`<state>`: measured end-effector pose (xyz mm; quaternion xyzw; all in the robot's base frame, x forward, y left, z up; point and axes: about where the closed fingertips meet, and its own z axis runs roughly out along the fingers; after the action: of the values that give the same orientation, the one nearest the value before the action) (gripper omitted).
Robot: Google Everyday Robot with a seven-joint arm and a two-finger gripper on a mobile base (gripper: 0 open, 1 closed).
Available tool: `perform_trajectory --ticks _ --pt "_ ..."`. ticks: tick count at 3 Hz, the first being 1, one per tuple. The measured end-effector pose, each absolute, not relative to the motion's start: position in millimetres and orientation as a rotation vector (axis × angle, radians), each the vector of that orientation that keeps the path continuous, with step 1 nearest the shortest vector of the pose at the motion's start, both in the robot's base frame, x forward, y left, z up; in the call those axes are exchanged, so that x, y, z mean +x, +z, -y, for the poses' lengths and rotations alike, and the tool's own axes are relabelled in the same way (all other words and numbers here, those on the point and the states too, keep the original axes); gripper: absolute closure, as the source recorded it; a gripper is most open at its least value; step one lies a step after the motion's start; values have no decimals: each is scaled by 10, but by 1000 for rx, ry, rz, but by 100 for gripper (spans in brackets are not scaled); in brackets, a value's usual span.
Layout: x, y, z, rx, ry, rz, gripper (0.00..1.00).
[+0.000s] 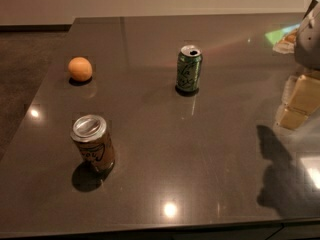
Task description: Move orange can near green can
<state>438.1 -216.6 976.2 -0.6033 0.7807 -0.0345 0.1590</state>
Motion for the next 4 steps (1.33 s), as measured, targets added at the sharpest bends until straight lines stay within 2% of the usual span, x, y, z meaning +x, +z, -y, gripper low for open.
perform_trajectory --ticks 1,2,4 --pt "4382 9763 2166 -1724 -99 -2232 0" --pt "4421 9722 1922 -1746 -38 -2181 0" --pt "4397 9502 1005 -1808 196 -1962 0"
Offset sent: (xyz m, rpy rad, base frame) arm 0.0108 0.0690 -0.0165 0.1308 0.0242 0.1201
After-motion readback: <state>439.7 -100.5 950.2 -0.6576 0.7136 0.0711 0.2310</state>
